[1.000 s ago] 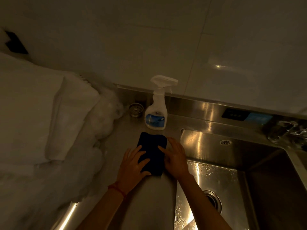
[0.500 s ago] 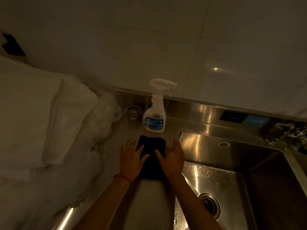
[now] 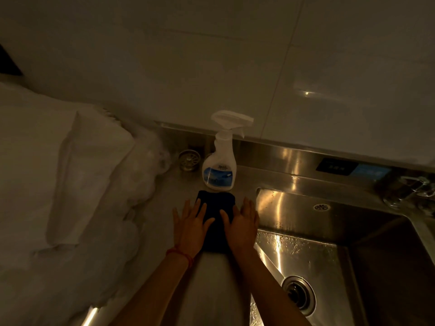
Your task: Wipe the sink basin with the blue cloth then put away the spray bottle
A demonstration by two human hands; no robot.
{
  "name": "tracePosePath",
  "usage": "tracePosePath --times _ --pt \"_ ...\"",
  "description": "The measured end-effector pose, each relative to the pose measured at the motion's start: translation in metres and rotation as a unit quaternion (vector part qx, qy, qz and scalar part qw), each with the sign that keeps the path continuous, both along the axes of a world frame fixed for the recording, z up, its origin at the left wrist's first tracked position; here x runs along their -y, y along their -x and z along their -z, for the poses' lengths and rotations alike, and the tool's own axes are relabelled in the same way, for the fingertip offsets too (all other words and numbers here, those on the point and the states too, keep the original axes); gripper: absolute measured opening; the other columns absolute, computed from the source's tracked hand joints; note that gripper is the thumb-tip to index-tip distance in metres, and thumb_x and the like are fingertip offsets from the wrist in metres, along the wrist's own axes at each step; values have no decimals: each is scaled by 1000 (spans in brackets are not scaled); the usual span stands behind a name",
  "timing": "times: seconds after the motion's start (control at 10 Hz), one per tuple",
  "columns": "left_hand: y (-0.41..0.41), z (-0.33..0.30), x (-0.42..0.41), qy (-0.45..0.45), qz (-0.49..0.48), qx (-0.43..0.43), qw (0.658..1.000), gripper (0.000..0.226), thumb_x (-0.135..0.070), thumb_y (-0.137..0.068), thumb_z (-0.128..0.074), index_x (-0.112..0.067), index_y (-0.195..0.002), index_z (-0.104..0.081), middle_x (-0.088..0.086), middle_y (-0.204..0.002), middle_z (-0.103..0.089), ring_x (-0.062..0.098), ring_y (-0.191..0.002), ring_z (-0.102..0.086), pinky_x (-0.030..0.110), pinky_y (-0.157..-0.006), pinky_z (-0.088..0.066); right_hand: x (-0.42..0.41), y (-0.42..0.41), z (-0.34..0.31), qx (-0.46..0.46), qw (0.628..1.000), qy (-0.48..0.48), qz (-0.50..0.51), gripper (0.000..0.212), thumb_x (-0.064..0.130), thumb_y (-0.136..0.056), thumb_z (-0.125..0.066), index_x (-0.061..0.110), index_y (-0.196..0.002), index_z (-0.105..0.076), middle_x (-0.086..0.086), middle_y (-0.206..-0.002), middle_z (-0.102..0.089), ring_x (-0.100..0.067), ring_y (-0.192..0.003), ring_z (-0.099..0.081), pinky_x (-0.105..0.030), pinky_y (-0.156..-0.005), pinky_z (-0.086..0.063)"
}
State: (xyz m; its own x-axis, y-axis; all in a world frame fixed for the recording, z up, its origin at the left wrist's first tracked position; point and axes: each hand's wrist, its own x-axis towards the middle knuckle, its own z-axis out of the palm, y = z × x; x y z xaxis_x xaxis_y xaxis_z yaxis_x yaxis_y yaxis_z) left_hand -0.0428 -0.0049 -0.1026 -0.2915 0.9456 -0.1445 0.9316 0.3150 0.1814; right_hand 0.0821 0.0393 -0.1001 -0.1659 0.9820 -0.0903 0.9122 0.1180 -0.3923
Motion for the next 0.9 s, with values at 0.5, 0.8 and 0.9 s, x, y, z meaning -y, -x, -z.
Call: tracePosePath --times 0.5,0.8,0.9 --pt "-3 -6 3 -12 -1 26 1000 56 -50 -96 -24 -24 -145 -17 2 -156 -12 23 -143 -2 47 -114 0 3 -8 -17 -3 1000 4 -30 51 43 -101 -31 20 -146 -31 -4 -158 -17 -22 -147 -6 -38 -118 -3" --pt "-17 -24 13 -73 42 91 992 52 -43 -97 -33 -20 -143 -24 7 -154 -18 24 -141 -12 42 -114 -12 23 -26 -34 -39 996 -47 -64 52 39 -100 -37 18 -147 -28 -5 -155 -29 -20 -143 -22 -35 -116 -15" --pt "-26 -36 13 -83 77 81 990 53 -41 -97 -34 -19 -144 -23 8 -153 -21 24 -141 -15 40 -113 -16 28 -37 -44 -37 997 -35 -54 52 37 -99 -40 17 -146 -29 -7 -155 -26 -23 -143 -21 -36 -115 -17"
